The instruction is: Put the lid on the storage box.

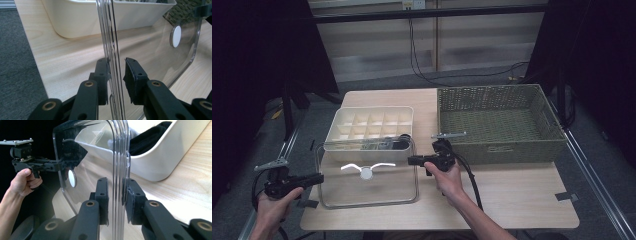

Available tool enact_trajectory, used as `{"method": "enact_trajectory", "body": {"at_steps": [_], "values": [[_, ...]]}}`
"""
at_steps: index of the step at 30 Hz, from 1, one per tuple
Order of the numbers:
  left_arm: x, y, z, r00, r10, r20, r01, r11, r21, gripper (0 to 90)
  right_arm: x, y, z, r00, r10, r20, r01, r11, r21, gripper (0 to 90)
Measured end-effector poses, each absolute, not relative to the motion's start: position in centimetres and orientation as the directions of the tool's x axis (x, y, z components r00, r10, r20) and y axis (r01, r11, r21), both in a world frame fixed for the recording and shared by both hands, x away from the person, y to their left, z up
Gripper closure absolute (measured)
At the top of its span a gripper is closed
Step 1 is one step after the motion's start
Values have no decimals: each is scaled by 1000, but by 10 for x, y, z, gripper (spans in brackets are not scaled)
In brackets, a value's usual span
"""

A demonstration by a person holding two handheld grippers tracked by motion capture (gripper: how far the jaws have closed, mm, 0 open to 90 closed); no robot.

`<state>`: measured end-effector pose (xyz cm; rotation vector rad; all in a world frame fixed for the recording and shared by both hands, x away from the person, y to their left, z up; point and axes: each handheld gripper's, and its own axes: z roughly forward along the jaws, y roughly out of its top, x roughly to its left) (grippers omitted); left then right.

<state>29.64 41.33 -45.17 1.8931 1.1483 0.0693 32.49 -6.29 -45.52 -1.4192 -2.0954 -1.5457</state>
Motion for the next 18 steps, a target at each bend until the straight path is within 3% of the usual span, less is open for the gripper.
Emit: {"method": "enact_trajectory", "body": {"at_steps": [18], "values": [[309, 407, -445, 583, 732, -353, 663, -176, 727, 746, 330, -66, -441, -542, 611, 577, 734, 10, 679, 727]]}}
